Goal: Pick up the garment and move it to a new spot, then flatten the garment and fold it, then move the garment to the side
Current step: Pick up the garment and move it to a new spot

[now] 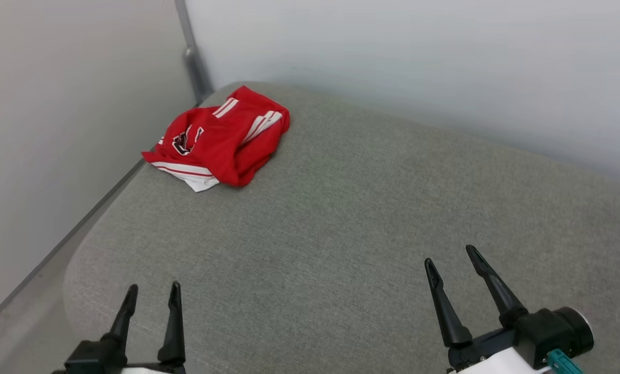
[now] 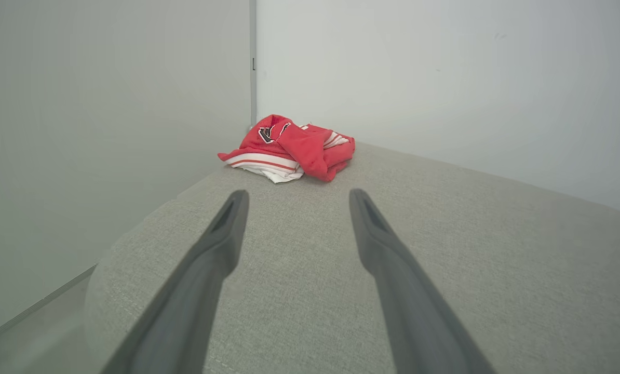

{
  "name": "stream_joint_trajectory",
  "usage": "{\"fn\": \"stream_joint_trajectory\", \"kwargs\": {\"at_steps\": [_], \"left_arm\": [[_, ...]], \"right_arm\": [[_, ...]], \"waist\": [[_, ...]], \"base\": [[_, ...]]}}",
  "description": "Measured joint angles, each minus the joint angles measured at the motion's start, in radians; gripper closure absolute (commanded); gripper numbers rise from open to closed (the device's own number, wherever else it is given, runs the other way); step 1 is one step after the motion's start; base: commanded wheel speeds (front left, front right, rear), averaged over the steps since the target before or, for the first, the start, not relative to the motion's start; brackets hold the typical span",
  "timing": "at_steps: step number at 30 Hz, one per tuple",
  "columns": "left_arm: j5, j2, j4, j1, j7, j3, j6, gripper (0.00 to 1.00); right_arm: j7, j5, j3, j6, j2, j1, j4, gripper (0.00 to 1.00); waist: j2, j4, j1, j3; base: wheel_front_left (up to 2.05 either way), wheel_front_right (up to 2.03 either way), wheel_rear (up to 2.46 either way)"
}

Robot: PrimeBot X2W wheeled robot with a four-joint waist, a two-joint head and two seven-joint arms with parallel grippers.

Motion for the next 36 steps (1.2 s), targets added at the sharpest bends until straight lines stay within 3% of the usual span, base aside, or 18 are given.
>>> {"fn": "stream_joint_trajectory", "kwargs": {"at_steps": [9, 14, 19, 25, 27, 32, 36], "left_arm": [[-0.033, 0.021, 0.080, -0.187, 0.000, 0.018, -0.039, 0.00], [-0.098, 0.146, 0.197, -0.395, 0.000, -0.037, -0.040, 0.00], [-0.162, 0.307, 0.340, -0.595, 0.032, -0.142, -0.040, 0.00], [-0.390, 0.484, 0.444, -0.831, 0.266, -0.259, -0.040, 0.00], [-0.488, 0.577, 0.478, -0.936, 0.371, -0.287, -0.040, 0.00], [-0.631, 0.684, 0.557, -1.045, 0.604, -0.342, -0.041, 0.00], [-0.752, 0.738, 0.597, -1.093, 0.782, -0.365, -0.041, 0.00]], "right_arm": [[0.000, -0.094, -0.021, 0.000, 0.001, -0.054, -0.023, 0.00], [0.000, -0.125, -0.024, 0.000, -0.013, -0.100, -0.040, 0.00], [0.000, -0.142, -0.048, 0.000, -0.038, -0.116, -0.049, 0.00], [0.000, -0.145, -0.065, 0.000, -0.046, -0.127, -0.067, 0.00], [0.000, -0.145, -0.061, 0.000, -0.044, -0.136, -0.074, 0.00], [-0.002, -0.148, -0.020, 0.000, -0.039, -0.142, -0.085, 0.00], [-0.006, -0.148, -0.009, 0.001, -0.024, -0.157, -0.103, 0.00]], "waist": [[0.0000, -0.050, 0.0000, 0.129], [0.0001, -0.088, 0.0001, 0.231], [0.0000, -0.133, 0.0002, 0.335], [0.0000, -0.188, 0.0002, 0.448], [0.0000, -0.212, 0.0003, 0.501], [0.0000, -0.255, 0.0001, 0.580], [0.0000, -0.295, 0.0001, 0.625]], "base": [[0.00, 0.00, 0.00], [0.00, 0.00, 0.00], [0.00, 0.00, 0.00], [0.00, 0.00, 0.00], [0.00, 0.00, 0.00], [0.00, 0.00, 0.00], [0.00, 0.00, 0.00]]}}
